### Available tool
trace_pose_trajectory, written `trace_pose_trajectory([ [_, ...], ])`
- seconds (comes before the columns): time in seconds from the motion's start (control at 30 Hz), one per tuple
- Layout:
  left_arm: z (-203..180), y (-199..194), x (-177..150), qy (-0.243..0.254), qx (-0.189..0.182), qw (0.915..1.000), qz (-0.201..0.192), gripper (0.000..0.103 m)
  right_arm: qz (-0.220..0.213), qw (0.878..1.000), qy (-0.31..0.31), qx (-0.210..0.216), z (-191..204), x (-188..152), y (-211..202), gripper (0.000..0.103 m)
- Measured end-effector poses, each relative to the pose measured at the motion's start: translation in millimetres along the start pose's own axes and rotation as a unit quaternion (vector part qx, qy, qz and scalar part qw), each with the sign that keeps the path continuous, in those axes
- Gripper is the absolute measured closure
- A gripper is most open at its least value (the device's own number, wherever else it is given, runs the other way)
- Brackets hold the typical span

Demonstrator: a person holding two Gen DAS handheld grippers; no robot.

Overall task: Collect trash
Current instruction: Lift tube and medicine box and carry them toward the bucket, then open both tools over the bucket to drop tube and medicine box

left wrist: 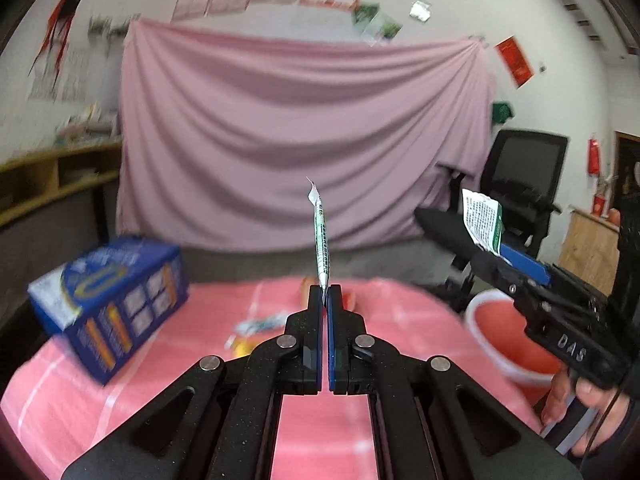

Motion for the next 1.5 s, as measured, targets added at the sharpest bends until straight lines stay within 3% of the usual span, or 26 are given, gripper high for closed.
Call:
trace_pose_trajectory([
  [0.17,-40,10,24,0.024,-0.044,0.9978,-0.045,0.103,-0.061,0.997,0.015,-0.049,-24,6,-30,0.04],
  [0.47,-109,55,43,0.06,-0.119,0.9897,-0.052,0.103,-0.077,0.985,0.077,-0.132,-89,4,-52,0.04],
  [0.83,-192,107,42,0.091,-0.181,0.979,0.014,0.103,-0.019,0.959,0.181,-0.218,-171,-12,-68,0.039],
  [1.33,-225,158,15,0.071,-0.206,0.9686,0.12,0.103,0.068,0.936,0.262,-0.225,-221,-47,-58,0.037],
  [1.5,-229,167,10,0.06,-0.214,0.9637,0.148,0.103,0.078,0.931,0.274,-0.229,-227,-54,-59,0.037],
])
Point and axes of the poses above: each gripper's, at about its wrist camera, not at the fingertips, and y roughly the way its jaws point, z to its left, x to its top, the point moved 1 cm from there along y, roughly the way its jaws point, and after that the axes turned 3 degrees about -x, right-handed, at the moved point
